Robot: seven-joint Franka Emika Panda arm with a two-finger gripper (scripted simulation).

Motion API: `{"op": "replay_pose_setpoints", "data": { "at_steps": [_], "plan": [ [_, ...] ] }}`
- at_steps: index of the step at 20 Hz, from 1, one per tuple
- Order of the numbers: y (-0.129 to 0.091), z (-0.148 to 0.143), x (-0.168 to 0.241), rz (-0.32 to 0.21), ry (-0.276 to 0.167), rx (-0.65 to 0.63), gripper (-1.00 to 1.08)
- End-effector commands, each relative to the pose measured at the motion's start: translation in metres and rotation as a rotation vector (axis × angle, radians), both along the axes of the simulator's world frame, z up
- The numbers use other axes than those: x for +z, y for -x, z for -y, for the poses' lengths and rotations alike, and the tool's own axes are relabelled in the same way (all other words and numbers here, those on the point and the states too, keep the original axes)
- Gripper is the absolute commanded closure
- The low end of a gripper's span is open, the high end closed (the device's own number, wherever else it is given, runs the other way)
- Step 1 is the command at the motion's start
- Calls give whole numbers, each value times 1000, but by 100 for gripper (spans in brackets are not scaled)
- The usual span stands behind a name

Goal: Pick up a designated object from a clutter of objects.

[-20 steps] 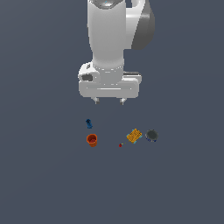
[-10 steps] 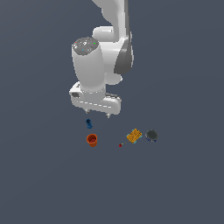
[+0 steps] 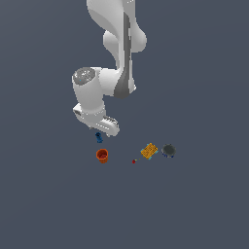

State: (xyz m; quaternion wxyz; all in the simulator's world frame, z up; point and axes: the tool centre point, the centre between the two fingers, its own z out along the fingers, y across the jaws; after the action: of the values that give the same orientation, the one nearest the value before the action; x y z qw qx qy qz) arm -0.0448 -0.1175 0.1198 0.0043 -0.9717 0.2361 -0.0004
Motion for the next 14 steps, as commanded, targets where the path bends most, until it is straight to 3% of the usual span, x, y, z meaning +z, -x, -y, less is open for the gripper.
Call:
{"op": "replay_pose_setpoints", "data": {
  "at_steps": [1, 14],
  "plan": [
    [7, 8, -12, -1, 3, -36, -92],
    [17, 18, -31, -4, 7, -79, -92]
  ]
}}
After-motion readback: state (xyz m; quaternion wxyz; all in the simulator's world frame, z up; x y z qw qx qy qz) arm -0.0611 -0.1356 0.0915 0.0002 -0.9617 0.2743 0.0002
